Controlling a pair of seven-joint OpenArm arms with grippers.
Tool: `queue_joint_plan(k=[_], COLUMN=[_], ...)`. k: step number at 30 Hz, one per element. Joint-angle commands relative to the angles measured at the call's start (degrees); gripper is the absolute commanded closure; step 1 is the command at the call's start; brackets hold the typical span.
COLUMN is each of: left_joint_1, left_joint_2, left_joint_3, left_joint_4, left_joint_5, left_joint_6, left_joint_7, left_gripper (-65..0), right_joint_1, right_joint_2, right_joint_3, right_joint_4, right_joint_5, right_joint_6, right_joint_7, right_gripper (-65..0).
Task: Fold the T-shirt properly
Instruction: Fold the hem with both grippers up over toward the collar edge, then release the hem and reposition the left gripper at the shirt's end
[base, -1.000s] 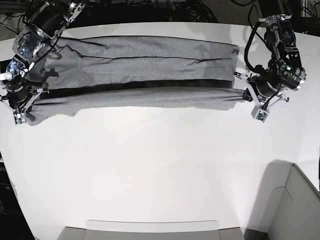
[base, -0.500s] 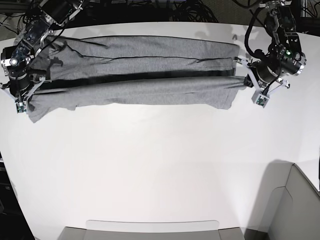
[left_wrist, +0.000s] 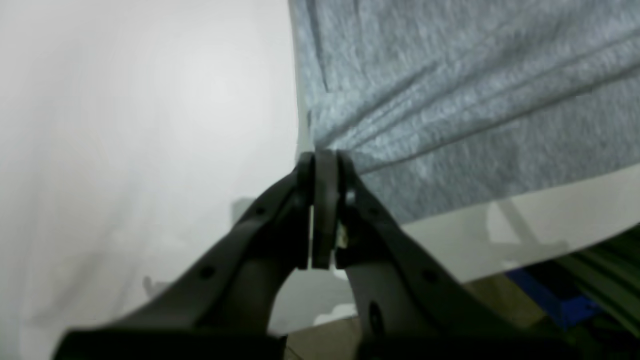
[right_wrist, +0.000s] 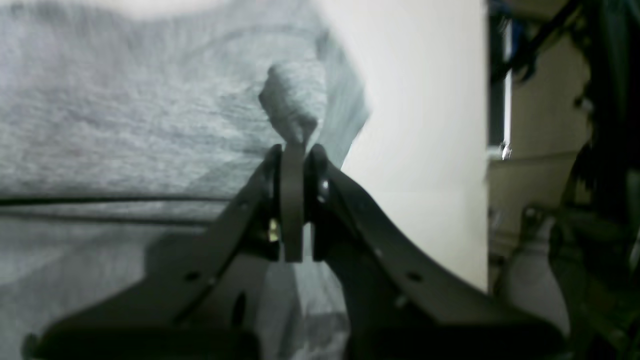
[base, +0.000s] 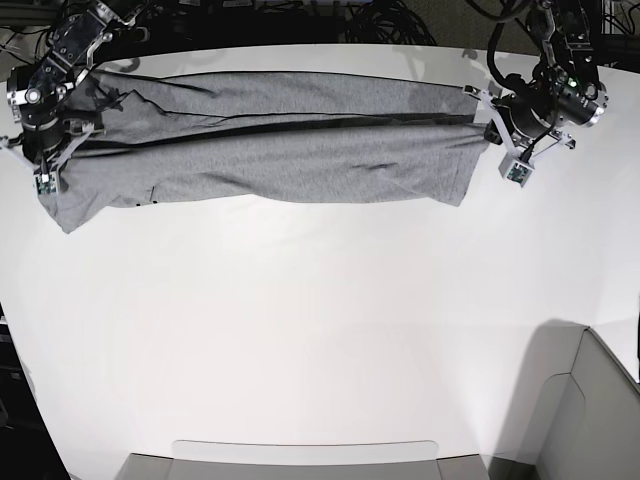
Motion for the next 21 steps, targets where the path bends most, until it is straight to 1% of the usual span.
queue_joint_plan(k=[1, 6, 10, 11, 12, 13, 14, 15, 16, 18, 19, 21], left_joint_1=[0.6, 1.8, 1.9, 1.9, 1.9, 2.1, 2.8, 3.1, 3.3, 3.2, 3.2, 2.6], left_joint_2=[-0.6, -0.5, -0.5, -0.5, -0.5, -0.5, -0.4, 0.2, 0.6, 1.2, 1.4, 4.0], left_joint_3=[-0.4, 0.2, -0.3, -0.3, -0.3, -0.4, -0.5, -0.5, -0.5, -0.6, -1.0, -3.7], left_joint_4=[1.1, 0.8, 0.8, 0.8, 0.8, 1.0, 1.1, 1.1, 1.1, 1.1, 1.1, 0.9], left_joint_5=[0.3, 0.3, 0.4, 0.4, 0.3, 0.3, 0.3, 0.3, 0.3, 0.3, 0.3, 0.3], left_joint_6=[0.0, 0.0, 0.2, 0.1, 0.0, 0.0, -0.1, -0.6, -2.3, -7.8, -7.8, -7.8], left_joint_7=[-0.5, -2.1, -1.9, -1.9, -2.1, -2.4, -2.6, -3.3, -3.9, -4.1, -4.0, -2.9], left_gripper=[0.0, 0.0, -0.7, -6.4, -10.6, -14.7, -16.9, -17.4, -17.5, -18.5, -19.2, -21.4], right_joint_1=[0.0, -1.4, -1.6, -1.5, -1.5, -1.4, -1.3, -1.2, -1.1, -1.1, -1.1, -1.1], right_joint_2=[1.2, 1.2, 0.3, 0.0, 0.0, 0.0, 0.0, 0.0, -0.1, -0.1, -0.1, -0.1], right_joint_3=[0.6, 0.7, 0.7, 0.7, 0.7, 0.7, 0.7, 0.7, 0.7, 0.4, 0.4, 0.4], right_joint_4=[1.1, 0.7, 0.7, 0.8, 0.9, 0.9, 0.8, 0.8, 0.8, 0.8, 0.8, 0.8], right_joint_5=[0.5, 0.6, 0.6, 0.5, 0.5, 0.5, 0.5, 0.6, 0.6, 0.7, 0.7, 0.7], right_joint_6=[0.6, 0.6, 0.6, 0.6, 0.6, 0.6, 0.6, 0.6, 0.6, 0.6, 0.6, 0.6], right_joint_7=[1.3, 1.3, 1.2, 1.3, 1.3, 1.3, 1.3, 1.3, 1.3, 1.3, 1.3, 1.3], right_gripper=[0.0, 0.0, 0.0, 0.0, 0.0, 0.0, 0.0, -3.0, -5.9, -12.1, -14.3, -17.2])
